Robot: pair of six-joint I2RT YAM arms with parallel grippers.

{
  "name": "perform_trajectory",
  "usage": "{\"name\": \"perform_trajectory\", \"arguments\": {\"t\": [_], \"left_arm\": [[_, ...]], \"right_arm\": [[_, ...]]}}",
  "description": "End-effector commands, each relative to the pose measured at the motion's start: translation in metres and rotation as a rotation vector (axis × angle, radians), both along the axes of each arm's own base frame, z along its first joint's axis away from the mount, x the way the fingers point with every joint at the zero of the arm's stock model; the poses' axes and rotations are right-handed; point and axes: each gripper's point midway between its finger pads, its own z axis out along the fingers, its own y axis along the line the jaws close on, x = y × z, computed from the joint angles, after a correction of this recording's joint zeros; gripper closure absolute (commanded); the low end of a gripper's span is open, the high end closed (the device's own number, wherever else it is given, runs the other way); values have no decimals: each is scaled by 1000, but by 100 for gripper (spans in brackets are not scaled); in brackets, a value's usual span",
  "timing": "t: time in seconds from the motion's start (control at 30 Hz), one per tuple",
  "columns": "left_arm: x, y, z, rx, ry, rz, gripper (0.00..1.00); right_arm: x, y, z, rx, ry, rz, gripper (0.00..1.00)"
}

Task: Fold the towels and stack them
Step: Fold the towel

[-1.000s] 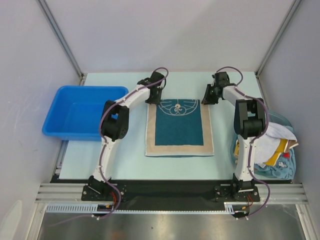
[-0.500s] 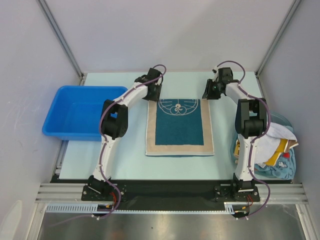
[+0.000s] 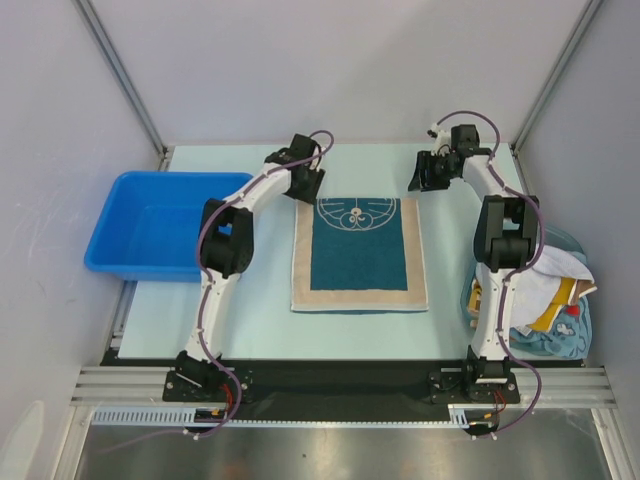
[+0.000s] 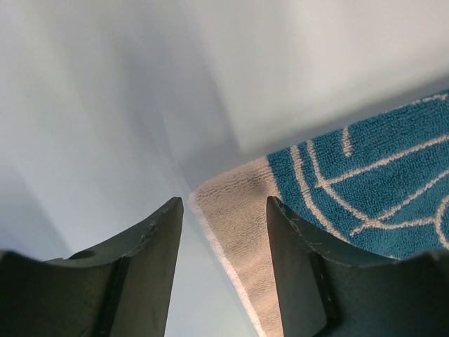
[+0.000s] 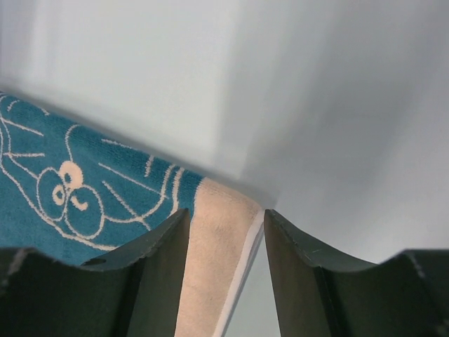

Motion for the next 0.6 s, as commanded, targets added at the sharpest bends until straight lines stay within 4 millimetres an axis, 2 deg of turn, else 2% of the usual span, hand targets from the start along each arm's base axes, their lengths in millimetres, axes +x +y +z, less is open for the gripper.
{"name": "perform_trajectory", "arguments": {"t": [0.0,0.03,0.17,0.2,0.3,0.4,0.53,0.57], "left_arm": [[18,-1,20,-56,-55,-67,43],[18,-1,18,-51,-53,-77,44],[15,-2,10,-50,-34,-116,45],[15,-5,9,-60,-30,-130,46],[13,-8,9,-72,-27,-163,46],[12,-13,9,-89,-27,-200,46],[16,-9,7,-67,-35,-203,47],[16,-7,4,-64,-30,-205,49]], "right_arm": [[0,7,-4,17,15,91,48],[-1,8,-14,16,35,103,49],[-1,8,-22,14,47,130,51],[1,-5,-23,13,48,115,52],[-5,-7,-33,31,84,139,53],[-5,-10,-37,30,95,137,58],[-1,-12,-39,38,88,137,73],[-1,-11,-42,41,94,138,73]]}}
